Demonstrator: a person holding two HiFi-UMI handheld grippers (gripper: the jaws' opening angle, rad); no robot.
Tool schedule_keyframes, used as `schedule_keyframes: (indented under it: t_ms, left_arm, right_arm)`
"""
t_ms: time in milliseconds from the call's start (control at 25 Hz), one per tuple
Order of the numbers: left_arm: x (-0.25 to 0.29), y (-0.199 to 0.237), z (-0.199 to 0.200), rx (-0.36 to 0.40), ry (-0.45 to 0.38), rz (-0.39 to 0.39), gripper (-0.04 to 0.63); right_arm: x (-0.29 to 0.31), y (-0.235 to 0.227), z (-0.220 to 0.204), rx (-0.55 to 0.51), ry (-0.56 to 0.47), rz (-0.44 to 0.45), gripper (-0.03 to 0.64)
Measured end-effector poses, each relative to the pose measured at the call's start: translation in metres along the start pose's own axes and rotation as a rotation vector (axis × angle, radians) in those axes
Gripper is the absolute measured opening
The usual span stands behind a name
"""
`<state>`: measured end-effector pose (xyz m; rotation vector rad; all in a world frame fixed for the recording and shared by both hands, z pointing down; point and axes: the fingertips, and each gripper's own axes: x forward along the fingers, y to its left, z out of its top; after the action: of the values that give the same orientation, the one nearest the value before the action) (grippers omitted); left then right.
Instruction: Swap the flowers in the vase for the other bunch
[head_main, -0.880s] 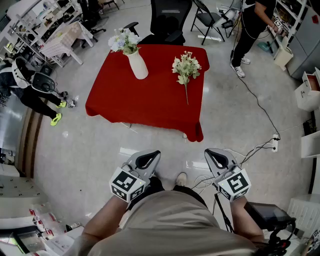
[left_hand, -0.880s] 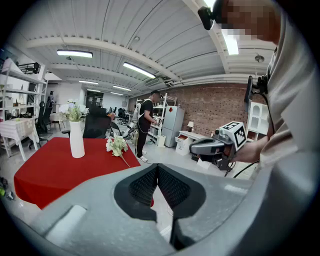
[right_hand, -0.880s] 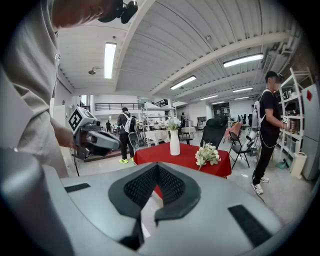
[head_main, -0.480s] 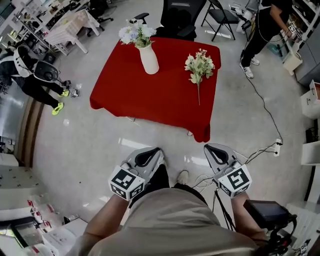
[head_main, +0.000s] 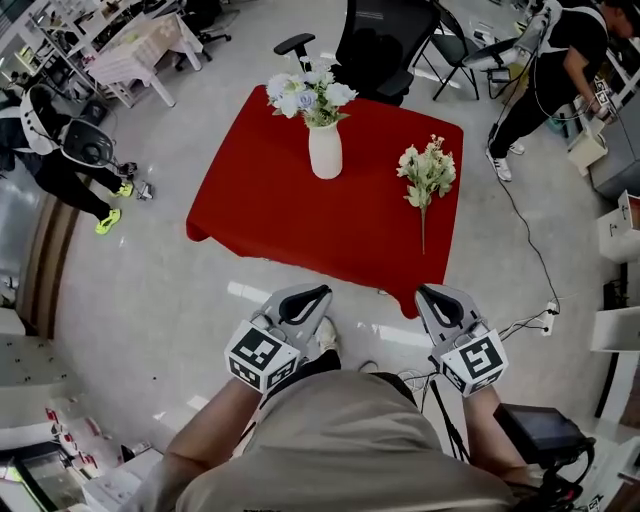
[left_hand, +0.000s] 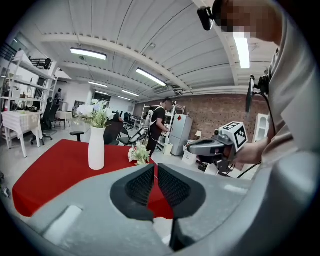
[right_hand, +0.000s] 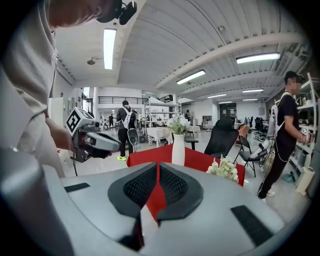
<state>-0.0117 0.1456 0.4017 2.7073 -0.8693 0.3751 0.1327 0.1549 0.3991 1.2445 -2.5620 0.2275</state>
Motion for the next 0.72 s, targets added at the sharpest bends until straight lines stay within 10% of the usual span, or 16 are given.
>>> schedule_keyframes:
  t_ms: [320, 720]
  left_arm:
    - [0.024, 0.079, 0.031, 0.019, -0.012, -0.001, 0.134]
    - [0.078, 0.146, 0.089, -0.008, -0.058, 0.182, 0.23]
  right_arm:
    - [0.07, -0.017, 0.033, 0.0, -0.011, -0.028, 0.225]
    - [0.12, -0.075, 0.059, -0.053, -0.015, 0.097, 0.255]
